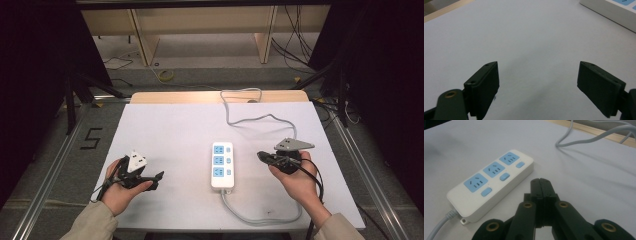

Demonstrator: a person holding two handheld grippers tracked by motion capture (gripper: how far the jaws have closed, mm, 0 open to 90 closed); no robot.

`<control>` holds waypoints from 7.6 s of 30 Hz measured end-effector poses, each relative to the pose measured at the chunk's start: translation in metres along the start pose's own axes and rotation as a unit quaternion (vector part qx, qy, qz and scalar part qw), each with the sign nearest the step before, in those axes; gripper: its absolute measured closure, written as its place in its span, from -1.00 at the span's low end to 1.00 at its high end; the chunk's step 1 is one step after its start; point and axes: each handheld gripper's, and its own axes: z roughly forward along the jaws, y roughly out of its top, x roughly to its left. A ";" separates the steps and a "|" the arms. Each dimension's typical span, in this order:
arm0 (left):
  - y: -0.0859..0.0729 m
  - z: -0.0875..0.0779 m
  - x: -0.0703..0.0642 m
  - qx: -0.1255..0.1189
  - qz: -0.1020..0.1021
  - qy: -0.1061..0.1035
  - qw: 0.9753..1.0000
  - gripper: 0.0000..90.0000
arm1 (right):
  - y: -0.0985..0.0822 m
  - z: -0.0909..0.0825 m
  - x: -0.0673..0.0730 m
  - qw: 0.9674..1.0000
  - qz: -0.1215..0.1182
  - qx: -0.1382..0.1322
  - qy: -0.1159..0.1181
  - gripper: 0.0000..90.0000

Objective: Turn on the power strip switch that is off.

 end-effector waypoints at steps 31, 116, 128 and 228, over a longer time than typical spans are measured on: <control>0.000 0.001 -0.002 -0.001 0.001 -0.003 1.000 -0.61 | 0.016 0.033 0.013 0.999 -0.014 0.021 0.025 1.00; 0.002 0.005 -0.004 0.001 0.003 -0.018 1.000 -0.60 | 0.035 0.103 0.041 0.988 -0.044 0.130 0.072 1.00; 0.002 0.005 -0.004 0.001 0.003 -0.018 1.000 -0.60 | 0.036 0.104 0.040 0.987 -0.034 0.140 0.074 1.00; 0.003 0.004 -0.007 -0.003 0.007 -0.018 1.000 -0.61 | 0.049 0.110 0.050 0.979 -0.046 0.195 0.040 1.00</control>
